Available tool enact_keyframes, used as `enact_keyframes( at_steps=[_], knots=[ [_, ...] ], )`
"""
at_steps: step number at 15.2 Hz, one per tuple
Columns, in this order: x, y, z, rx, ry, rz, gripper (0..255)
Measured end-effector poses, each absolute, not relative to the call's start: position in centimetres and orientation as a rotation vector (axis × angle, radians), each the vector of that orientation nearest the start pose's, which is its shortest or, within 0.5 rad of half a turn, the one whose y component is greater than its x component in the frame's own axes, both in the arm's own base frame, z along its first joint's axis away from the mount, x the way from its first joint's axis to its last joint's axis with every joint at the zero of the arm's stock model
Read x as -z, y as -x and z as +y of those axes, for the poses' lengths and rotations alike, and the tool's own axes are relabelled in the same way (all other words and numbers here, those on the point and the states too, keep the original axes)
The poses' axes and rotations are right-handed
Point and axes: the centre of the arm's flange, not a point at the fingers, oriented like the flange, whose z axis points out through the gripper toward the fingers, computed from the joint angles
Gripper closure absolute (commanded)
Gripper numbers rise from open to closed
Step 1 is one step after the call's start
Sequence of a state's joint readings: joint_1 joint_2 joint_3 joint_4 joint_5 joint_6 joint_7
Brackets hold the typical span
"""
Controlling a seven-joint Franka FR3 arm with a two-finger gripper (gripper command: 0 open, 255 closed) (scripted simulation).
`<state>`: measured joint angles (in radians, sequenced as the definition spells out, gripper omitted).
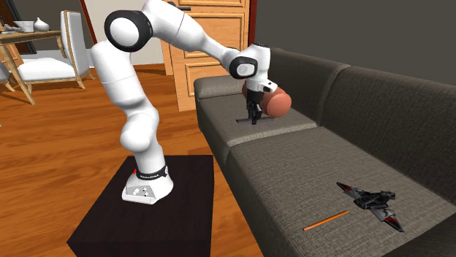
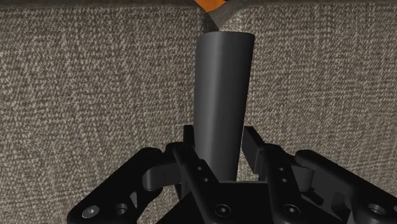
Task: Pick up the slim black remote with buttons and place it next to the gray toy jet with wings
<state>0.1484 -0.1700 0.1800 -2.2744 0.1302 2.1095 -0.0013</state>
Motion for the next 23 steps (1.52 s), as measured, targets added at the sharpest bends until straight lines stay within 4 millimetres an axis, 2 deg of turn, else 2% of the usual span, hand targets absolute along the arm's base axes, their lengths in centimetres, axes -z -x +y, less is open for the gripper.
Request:
enact_keyframes(
  at_steps=[4, 5, 10, 23],
  knots=[
    [-44.5, -46.0, 16.6, -0.015, 3.034, -0.397, 255],
    [-44.8, -46.6, 16.2, -0.015, 3.034, -0.398, 255],
    [-45.0, -51.4, 12.6, -0.016, 3.034, -0.396, 255],
    [-45.2, -65.3, 3.1, -0.016, 3.035, -0.396, 255]
  ],
)
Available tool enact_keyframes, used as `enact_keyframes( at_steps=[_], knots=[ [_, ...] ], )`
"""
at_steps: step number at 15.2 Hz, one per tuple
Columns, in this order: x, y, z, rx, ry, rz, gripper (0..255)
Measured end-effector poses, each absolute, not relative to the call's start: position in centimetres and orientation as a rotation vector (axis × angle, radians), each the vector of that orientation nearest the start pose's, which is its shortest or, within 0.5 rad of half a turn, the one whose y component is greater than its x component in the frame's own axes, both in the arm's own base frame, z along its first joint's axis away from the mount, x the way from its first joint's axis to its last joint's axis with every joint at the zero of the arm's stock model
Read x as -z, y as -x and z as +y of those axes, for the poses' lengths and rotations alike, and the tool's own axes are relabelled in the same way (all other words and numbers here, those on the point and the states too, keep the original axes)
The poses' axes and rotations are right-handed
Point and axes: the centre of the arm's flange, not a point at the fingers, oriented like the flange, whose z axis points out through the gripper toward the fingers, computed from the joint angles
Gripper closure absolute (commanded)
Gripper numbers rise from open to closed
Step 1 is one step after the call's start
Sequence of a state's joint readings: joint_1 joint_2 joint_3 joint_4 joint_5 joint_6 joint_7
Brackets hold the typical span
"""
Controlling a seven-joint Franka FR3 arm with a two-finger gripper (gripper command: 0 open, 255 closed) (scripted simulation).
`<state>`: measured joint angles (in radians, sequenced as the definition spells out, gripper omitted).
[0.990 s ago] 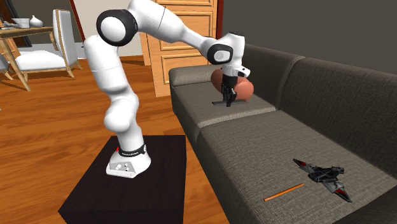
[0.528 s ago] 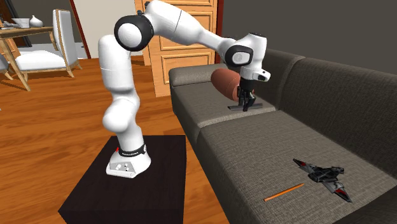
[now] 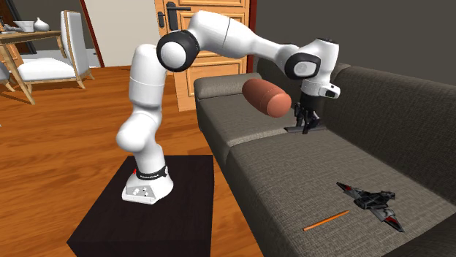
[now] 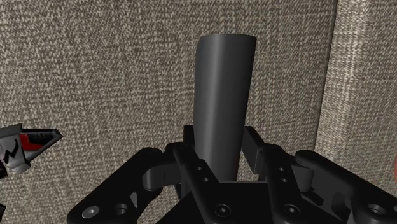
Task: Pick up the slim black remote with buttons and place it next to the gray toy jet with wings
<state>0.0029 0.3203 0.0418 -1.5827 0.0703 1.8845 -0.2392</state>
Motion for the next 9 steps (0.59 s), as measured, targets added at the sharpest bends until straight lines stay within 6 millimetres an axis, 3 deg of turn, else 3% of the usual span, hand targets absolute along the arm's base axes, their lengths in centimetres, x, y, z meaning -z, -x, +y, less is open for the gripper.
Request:
enact_keyframes(
  at_steps=[4, 9],
  knots=[
    [-44.9, -69.1, 0.0, -0.016, 3.035, -0.396, 255],
    [-42.4, -69.7, -0.2, -0.017, 3.035, -0.397, 255]
  ],
)
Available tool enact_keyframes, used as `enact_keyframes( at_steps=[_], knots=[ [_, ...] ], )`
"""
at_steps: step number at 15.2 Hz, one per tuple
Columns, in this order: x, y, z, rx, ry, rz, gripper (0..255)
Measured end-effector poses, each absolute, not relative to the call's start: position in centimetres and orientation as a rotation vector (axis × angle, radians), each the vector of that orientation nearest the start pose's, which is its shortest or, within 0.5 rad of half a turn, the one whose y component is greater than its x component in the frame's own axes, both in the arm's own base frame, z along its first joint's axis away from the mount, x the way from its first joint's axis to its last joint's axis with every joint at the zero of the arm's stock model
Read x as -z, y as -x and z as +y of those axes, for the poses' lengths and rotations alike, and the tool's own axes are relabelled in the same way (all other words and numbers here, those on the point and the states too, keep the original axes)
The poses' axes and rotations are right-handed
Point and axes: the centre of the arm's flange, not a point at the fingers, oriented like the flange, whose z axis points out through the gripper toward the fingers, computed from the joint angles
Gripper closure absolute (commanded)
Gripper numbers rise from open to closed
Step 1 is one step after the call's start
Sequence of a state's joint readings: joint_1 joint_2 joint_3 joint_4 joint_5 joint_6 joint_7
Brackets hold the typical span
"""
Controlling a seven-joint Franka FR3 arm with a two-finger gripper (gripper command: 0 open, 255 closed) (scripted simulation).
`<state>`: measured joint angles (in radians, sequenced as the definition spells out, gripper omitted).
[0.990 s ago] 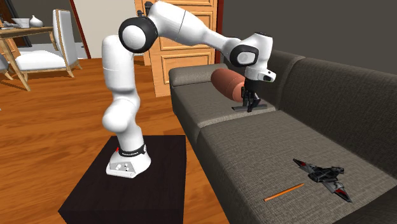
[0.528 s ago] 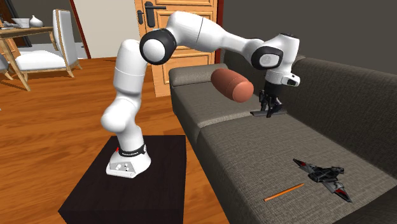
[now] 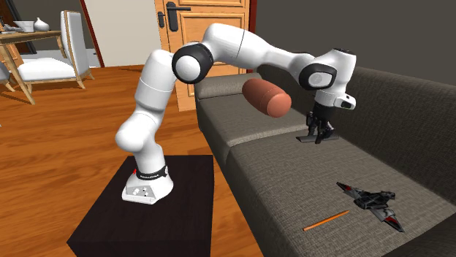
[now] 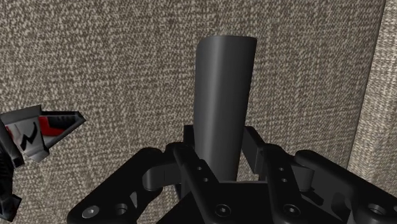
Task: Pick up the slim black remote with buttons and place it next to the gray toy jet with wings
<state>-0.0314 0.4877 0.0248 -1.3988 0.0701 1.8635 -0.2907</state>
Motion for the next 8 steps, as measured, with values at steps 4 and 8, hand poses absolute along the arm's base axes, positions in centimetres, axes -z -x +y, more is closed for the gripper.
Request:
enact_keyframes(
  at_steps=[4, 8],
  knots=[
    [-40.2, -69.7, -0.2, -0.017, 3.034, -0.398, 255],
    [-38.1, -69.7, -0.2, -0.017, 3.034, -0.397, 255]
  ],
)
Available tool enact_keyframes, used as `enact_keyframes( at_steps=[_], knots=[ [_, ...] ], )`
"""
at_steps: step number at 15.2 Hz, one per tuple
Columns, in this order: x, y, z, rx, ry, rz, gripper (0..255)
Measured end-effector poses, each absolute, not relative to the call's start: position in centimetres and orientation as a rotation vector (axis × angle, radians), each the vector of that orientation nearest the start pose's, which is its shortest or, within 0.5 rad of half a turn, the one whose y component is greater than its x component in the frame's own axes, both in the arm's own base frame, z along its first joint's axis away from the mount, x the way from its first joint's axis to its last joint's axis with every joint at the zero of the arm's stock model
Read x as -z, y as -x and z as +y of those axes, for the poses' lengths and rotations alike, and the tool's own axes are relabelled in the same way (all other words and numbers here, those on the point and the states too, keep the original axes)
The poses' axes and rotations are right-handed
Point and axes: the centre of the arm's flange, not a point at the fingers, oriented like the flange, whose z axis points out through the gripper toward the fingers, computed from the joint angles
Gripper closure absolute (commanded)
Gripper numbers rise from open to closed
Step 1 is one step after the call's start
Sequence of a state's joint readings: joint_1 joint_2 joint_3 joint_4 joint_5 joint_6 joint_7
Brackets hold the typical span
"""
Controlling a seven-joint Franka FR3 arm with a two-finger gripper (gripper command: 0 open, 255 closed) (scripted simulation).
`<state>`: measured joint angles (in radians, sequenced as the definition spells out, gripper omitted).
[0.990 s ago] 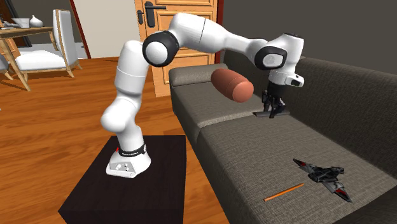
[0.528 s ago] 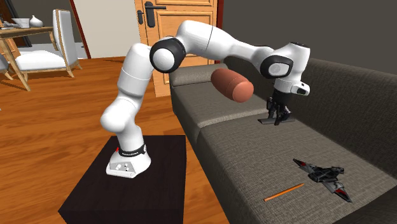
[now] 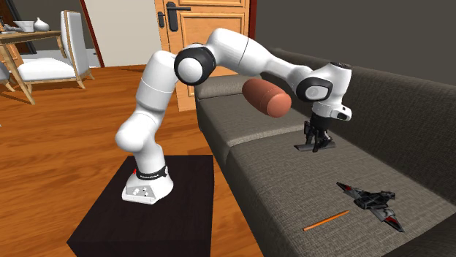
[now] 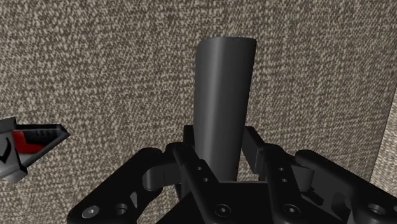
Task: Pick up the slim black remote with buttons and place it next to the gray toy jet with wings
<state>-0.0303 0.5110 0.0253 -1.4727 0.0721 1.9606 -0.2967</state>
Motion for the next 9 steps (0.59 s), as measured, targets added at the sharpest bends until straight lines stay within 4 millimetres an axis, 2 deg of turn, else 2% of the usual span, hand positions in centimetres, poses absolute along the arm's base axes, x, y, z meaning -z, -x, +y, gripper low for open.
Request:
enact_keyframes(
  at_steps=[9],
  knots=[
    [-33.6, -69.8, -0.3, -0.017, 3.034, -0.397, 255]
  ],
)
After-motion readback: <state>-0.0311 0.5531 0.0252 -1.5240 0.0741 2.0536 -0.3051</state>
